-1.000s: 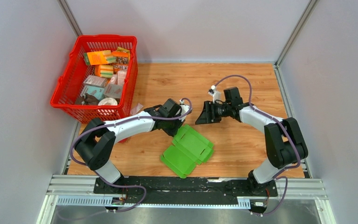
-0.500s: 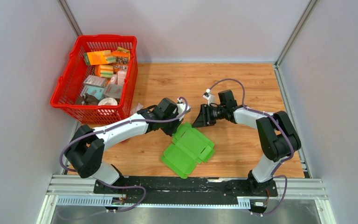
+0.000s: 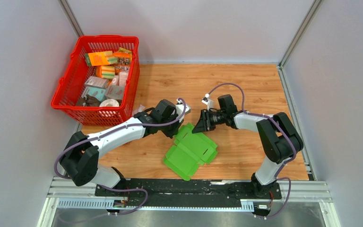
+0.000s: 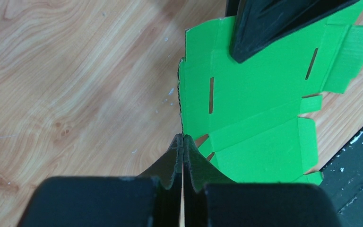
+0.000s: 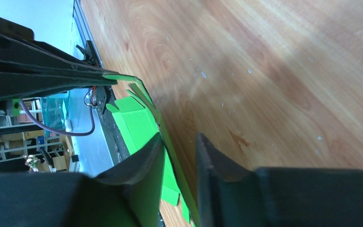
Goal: Fold the paper box
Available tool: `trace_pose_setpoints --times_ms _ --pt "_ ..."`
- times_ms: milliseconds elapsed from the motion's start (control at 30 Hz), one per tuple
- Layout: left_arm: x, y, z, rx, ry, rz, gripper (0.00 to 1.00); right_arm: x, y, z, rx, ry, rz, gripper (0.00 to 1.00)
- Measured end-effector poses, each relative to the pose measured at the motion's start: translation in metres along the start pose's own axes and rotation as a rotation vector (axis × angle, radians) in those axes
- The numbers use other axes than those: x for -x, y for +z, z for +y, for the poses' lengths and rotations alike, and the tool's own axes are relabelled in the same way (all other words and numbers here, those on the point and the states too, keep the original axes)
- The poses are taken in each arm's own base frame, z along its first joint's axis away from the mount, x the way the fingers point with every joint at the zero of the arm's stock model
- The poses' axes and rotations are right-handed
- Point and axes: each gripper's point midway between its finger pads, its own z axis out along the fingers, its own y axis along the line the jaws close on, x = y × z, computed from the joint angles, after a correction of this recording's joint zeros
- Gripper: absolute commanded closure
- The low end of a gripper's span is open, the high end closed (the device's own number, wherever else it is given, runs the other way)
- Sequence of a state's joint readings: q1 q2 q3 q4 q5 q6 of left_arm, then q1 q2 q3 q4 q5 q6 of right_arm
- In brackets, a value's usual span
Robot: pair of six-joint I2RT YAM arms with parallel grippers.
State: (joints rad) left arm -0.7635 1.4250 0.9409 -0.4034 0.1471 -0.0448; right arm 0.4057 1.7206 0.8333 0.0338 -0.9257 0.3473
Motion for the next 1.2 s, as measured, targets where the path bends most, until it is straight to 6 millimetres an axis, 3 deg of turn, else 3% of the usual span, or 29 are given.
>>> trace_pose_setpoints --times_ms 133,200,367,467,500,633,700,800,867,967,1200 --pt "0.003 -0.002 -0.001 -0.016 -0.007 -0.025 1.0 -0.015 0.002 -0.004 0.004 0.034 0.006 1.0" --pt "0.003 -0.001 -0.001 -0.021 -0.021 -0.03 0.96 -0.018 0.003 -0.002 0.008 0.046 0.006 1.0" --pt "0.001 -0.004 0.005 0.015 -0.108 -0.021 0.62 -0.009 0.0 0.0 -0.031 0.049 -0.049 1.0" --pt "0.009 -0.011 0.004 0.019 -0.172 -0.04 0.54 -0.004 -0.005 -0.001 -0.087 0.046 -0.096 1.0" --pt "0.014 -0.015 0.003 0.017 -0.192 -0.057 0.55 -0.004 -0.007 0.0 -0.097 0.038 -0.108 1.0" --pt "0.046 -0.027 -0.008 -0.032 -0.249 -0.147 0.74 -0.003 -0.012 0.012 -0.084 -0.01 -0.152 1.0" --pt "0.065 -0.029 -0.014 -0.068 -0.262 -0.171 0.76 -0.005 -0.01 0.015 -0.064 -0.019 -0.158 1.0" --pt "0.102 -0.023 -0.019 -0.113 -0.279 -0.206 0.81 -0.011 -0.006 0.015 -0.055 -0.015 -0.148 1.0" --pt "0.114 -0.015 -0.019 -0.12 -0.295 -0.206 0.85 -0.015 -0.005 0.014 -0.052 -0.01 -0.142 1.0" --pt "0.113 -0.001 -0.018 -0.11 -0.321 -0.173 0.89 -0.016 -0.004 0.014 -0.049 -0.015 -0.146 1.0" --pt "0.084 0.025 -0.017 -0.011 -0.346 -0.054 0.97 -0.012 -0.007 0.019 -0.04 -0.033 -0.163 1.0"
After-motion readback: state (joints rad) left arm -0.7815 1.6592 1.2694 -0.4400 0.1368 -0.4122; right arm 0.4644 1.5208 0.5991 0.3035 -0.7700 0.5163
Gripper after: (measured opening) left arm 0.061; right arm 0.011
